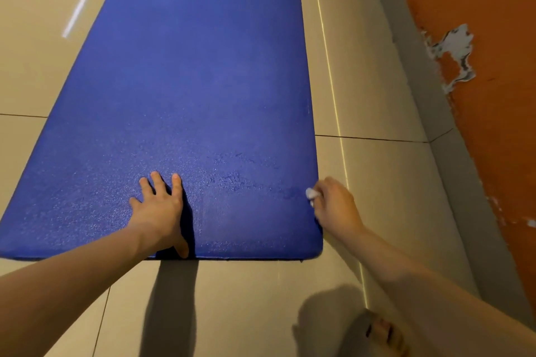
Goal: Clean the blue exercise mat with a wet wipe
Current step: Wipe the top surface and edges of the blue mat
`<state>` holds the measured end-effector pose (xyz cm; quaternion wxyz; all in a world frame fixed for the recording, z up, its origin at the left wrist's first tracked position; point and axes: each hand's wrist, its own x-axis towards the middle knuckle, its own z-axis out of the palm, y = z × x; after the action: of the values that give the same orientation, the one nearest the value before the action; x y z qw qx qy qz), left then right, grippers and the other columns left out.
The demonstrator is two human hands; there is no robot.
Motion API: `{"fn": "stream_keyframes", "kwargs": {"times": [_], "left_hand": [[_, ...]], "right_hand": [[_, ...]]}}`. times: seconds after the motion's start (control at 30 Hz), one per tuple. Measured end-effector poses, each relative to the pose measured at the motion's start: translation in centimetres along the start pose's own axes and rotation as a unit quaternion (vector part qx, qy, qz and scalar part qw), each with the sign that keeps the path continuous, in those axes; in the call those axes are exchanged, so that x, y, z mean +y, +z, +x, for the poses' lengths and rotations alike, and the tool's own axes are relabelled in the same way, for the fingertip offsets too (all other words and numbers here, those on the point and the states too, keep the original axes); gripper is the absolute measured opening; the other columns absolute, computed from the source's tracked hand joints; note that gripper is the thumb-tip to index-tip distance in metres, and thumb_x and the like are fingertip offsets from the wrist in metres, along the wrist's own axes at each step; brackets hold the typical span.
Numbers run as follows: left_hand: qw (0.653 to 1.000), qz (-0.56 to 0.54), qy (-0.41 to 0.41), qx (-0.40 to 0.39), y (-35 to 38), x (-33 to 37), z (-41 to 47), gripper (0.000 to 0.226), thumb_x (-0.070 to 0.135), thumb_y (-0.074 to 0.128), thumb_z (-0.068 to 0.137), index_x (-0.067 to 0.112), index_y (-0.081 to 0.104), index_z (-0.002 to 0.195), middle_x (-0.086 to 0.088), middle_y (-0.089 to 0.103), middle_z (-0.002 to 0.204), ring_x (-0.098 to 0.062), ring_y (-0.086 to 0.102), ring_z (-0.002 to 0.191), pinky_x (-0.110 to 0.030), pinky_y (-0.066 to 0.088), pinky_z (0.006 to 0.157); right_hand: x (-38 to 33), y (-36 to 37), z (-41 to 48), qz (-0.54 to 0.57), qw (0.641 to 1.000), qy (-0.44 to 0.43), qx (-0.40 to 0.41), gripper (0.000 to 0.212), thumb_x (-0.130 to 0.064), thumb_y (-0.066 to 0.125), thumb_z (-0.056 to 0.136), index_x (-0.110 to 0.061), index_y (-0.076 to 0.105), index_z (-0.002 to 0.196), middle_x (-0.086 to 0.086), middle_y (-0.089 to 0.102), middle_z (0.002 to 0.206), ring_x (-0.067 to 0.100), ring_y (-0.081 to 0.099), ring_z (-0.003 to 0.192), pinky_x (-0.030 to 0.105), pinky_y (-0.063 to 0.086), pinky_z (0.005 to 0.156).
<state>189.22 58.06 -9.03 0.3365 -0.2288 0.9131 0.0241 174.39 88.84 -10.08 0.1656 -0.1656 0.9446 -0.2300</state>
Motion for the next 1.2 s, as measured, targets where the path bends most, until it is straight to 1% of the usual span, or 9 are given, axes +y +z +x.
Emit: {"fn": "stream_keyframes", "kwargs": {"times": [0.13, 0.33, 0.47, 0.57, 0.67, 0.73, 0.9, 1.1, 1.2], "left_hand": [[1.0, -0.003, 0.001, -0.002, -0.1, 0.1, -0.2, 0.167, 0.069, 0.093, 0.047, 0.009, -0.018, 0.158, -0.03, -0.013, 0.164, -0.057, -0.006, 0.15, -0.066, 0.025, 0.119], [1.0, -0.007, 0.003, -0.003, -0.1, 0.1, -0.1, 0.167, 0.067, 0.093, 0.048, 0.009, -0.019, 0.157, -0.031, -0.014, 0.164, -0.056, -0.008, 0.15, -0.066, 0.023, 0.119], [1.0, -0.004, 0.004, -0.004, 0.0, -0.1, 0.0, 0.167, 0.067, 0.093, 0.048, 0.01, -0.019, 0.157, -0.031, -0.015, 0.164, -0.056, -0.008, 0.15, -0.067, 0.023, 0.119], [1.0, -0.004, 0.004, -0.003, 0.1, -0.2, 0.0, 0.167, 0.068, 0.093, 0.047, 0.01, -0.019, 0.157, -0.031, -0.014, 0.163, -0.056, -0.008, 0.15, -0.067, 0.024, 0.119], [1.0, -0.004, 0.004, -0.005, 0.0, -0.1, -0.1, 0.166, 0.067, 0.093, 0.049, 0.009, -0.019, 0.157, -0.032, -0.013, 0.163, -0.057, -0.007, 0.15, -0.066, 0.024, 0.119], [1.0, -0.003, 0.002, -0.006, -0.1, 0.1, -0.1, 0.165, 0.067, 0.093, 0.05, 0.008, -0.019, 0.157, -0.033, -0.013, 0.163, -0.057, -0.006, 0.15, -0.066, 0.024, 0.119], [1.0, -0.007, 0.005, -0.008, -0.1, 0.0, 0.0, 0.166, 0.067, 0.093, 0.05, 0.009, -0.019, 0.157, -0.032, -0.014, 0.163, -0.057, -0.008, 0.15, -0.068, 0.023, 0.119], [1.0, -0.008, 0.005, -0.011, 0.0, -0.1, 0.0, 0.166, 0.066, 0.093, 0.049, 0.01, -0.019, 0.158, -0.031, -0.015, 0.164, -0.056, -0.009, 0.15, -0.067, 0.022, 0.119], [1.0, -0.006, 0.006, -0.009, 0.1, -0.2, 0.1, 0.166, 0.067, 0.093, 0.049, 0.01, -0.019, 0.158, -0.031, -0.015, 0.164, -0.056, -0.008, 0.15, -0.067, 0.022, 0.119]], "right_hand": [[0.8, -0.6, -4.2, -0.063, 0.987, -0.11, -0.095, 0.02, -0.019, 0.062, 0.097, -0.03, 0.054, 0.083, -0.014, 0.05, 0.085, 0.003, 0.051, 0.069, 0.011, 0.035, 0.064], [-1.2, 0.5, 6.6, -0.08, 0.99, -0.1, 0.056, 0.012, -0.013, 0.058, 0.098, -0.013, 0.06, 0.086, 0.002, 0.058, 0.089, 0.02, 0.056, 0.074, 0.033, 0.049, 0.065], [-2.5, 1.4, 8.2, -0.051, 0.994, -0.045, 0.081, 0.013, -0.013, 0.062, 0.097, -0.008, 0.065, 0.085, 0.005, 0.058, 0.091, 0.023, 0.058, 0.076, 0.032, 0.048, 0.067], [-1.8, 1.9, 2.5, -0.026, 0.997, -0.073, 0.012, 0.016, -0.02, 0.061, 0.099, -0.012, 0.072, 0.092, 0.0, 0.056, 0.091, 0.017, 0.057, 0.077, 0.025, 0.042, 0.073], [-0.5, 1.7, -4.2, -0.045, 0.984, -0.143, -0.095, 0.014, -0.021, 0.06, 0.099, -0.019, 0.074, 0.095, -0.01, 0.052, 0.09, 0.006, 0.056, 0.075, 0.013, 0.039, 0.068], [0.1, 1.4, -5.5, -0.077, 0.97, -0.184, -0.135, 0.011, -0.019, 0.059, 0.098, -0.021, 0.069, 0.095, -0.012, 0.048, 0.091, 0.005, 0.052, 0.073, 0.014, 0.039, 0.066], [-0.7, 2.1, 2.8, -0.113, 0.975, -0.192, -0.008, 0.003, -0.011, 0.061, 0.095, -0.011, 0.063, 0.093, 0.006, 0.056, 0.093, 0.026, 0.057, 0.075, 0.039, 0.05, 0.067], [-3.6, 2.9, 7.9, -0.093, 0.989, -0.075, 0.088, 0.009, -0.008, 0.059, 0.096, -0.007, 0.069, 0.095, 0.009, 0.058, 0.094, 0.022, 0.054, 0.075, 0.029, 0.037, 0.064], [-3.6, 3.7, 2.6, -0.07, 0.988, -0.129, 0.046, 0.013, -0.016, 0.06, 0.098, -0.009, 0.07, 0.095, 0.002, 0.053, 0.09, 0.021, 0.057, 0.076, 0.029, 0.042, 0.064]]}}
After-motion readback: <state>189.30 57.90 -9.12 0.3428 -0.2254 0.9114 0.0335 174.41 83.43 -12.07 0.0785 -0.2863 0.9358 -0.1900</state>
